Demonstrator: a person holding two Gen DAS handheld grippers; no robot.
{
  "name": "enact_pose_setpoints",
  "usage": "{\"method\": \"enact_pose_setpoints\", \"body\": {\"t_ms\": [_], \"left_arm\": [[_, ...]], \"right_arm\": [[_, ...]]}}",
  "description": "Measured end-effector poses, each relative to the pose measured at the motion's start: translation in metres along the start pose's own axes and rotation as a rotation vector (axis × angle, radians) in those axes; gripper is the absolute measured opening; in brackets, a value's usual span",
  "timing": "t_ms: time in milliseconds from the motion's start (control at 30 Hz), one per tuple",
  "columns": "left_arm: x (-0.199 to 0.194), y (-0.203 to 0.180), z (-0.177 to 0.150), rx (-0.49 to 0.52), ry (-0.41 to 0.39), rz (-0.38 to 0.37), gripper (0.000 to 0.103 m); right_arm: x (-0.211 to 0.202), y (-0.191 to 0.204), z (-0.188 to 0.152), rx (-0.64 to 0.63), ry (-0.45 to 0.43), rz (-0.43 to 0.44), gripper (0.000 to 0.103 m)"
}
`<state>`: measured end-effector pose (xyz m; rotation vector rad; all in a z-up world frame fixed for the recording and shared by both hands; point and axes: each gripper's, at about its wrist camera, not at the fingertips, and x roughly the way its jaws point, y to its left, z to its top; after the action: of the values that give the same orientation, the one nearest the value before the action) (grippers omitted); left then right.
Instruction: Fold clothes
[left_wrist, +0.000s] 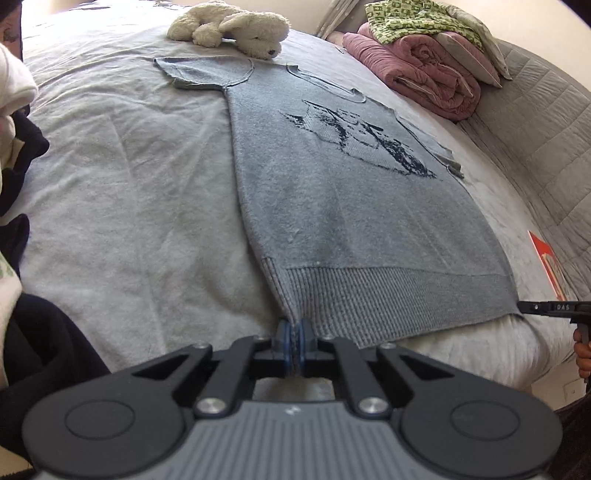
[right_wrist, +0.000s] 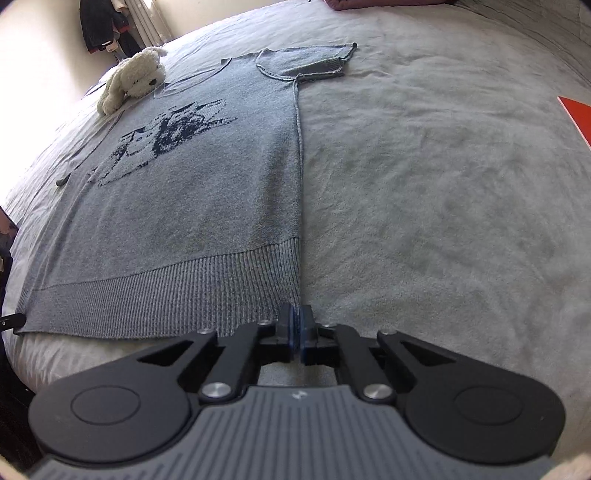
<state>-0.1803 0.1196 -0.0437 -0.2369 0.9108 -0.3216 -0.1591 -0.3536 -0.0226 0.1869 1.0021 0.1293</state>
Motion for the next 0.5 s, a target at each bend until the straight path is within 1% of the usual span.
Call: {"method": "enact_pose_setpoints", "body": {"t_ms": [67,100,133,167,200,233,267,333,400,500], "left_arm": [[0.002,-0.008,0.008,0.034,-0.033,0.018,0.006],[0.004,-0.012,0.013,0.051,-0.049,0.028,0.009],[0.005,-0.017,0.017,0.068,-0.065,0.037,0.011],[0.006,-0.021,0.021,0.085,-0.081,0.046,0.021],[0.007,-0.025,0.025,0.102,-0.098,0.055,0.039],[0.008,-0.029,0.029,0.119,-0.114,0.064,0.048],[0.01,-0.033,0.033,0.136,-0.13,0.073,0.058],[0.012,-0.041,0.042,0.17,-0.163,0.092,0.058],[0.014,-0.05,0.05,0.204,-0.195,0.11,0.058],[0.018,-0.062,0.063,0.255,-0.244,0.138,0.059]], "right_arm": [[0.0,0.004,0.001,-0.027,-0.004,-0.015,0.005],[-0.001,0.004,0.001,-0.024,-0.011,-0.013,0.006],[-0.002,0.003,0.002,-0.022,-0.018,-0.011,0.011],[-0.003,0.003,0.002,-0.016,-0.033,-0.014,0.015],[-0.006,0.003,0.004,-0.007,-0.06,-0.022,0.017],[-0.008,0.003,0.005,0.002,-0.086,-0.031,0.023],[-0.01,0.004,0.007,0.007,-0.119,-0.047,0.033],[-0.013,0.01,0.013,0.005,-0.199,-0.097,0.046],[-0.012,0.017,0.021,-0.003,-0.256,-0.123,0.048],[-0.002,0.036,0.037,-0.032,-0.309,-0.144,0.054]]}}
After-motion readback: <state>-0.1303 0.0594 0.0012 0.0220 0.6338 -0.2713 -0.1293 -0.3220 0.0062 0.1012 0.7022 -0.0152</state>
